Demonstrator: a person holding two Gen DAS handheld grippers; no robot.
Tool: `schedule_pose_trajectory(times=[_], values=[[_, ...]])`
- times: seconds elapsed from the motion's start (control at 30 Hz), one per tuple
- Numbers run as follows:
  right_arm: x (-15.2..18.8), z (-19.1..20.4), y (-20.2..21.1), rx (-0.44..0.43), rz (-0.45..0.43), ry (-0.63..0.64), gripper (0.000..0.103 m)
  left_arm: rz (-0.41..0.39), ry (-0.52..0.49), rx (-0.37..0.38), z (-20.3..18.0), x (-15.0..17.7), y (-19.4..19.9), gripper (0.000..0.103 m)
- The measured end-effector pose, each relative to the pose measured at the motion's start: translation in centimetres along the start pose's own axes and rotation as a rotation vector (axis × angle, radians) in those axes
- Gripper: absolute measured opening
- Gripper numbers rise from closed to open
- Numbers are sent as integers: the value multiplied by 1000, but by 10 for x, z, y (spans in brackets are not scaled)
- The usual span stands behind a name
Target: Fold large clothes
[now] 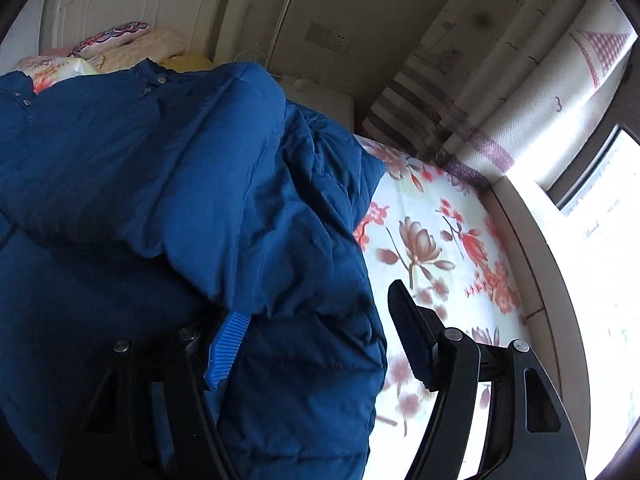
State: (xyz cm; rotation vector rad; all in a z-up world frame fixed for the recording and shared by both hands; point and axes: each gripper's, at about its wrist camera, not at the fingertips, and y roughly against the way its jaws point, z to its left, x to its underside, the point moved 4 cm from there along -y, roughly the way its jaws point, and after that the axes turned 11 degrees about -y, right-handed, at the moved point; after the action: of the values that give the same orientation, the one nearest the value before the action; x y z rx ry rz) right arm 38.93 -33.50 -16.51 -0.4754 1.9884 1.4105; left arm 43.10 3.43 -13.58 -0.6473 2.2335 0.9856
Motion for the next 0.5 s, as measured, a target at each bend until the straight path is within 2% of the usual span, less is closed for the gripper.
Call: schedule_pose_trajectory(times=[0.03, 0.07, 0.1, 0.13, 0.2, 0.33, 0.43, 0.5], values=[[-3, -1, -3, 0, -5, -9, 65, -26, 5, -5, 1, -1, 6, 16], [-5, -7, -4, 12, -22, -38, 58, -45, 8, -11, 2, -2, 12, 16], [-7, -23, -4, 39, -35, -121, 55, -62, 11, -24, 4, -2, 17, 16], [-6, -40, -3, 6, -29, -220, 57, -73, 17, -41, 6, -2, 22, 16], [0, -58, -1, -36, -20, -333, 61, -47, 23, -42, 7, 1, 21, 16], [5, -58, 3, -31, -28, -319, 61, 45, -11, -129, 5, 10, 5, 18], [10, -73, -10, -144, 44, -420, 68, 42, 13, -164, 11, 10, 10, 27], [18, -75, -10, -218, 108, -437, 69, 24, 37, -171, 15, 9, 13, 31]])
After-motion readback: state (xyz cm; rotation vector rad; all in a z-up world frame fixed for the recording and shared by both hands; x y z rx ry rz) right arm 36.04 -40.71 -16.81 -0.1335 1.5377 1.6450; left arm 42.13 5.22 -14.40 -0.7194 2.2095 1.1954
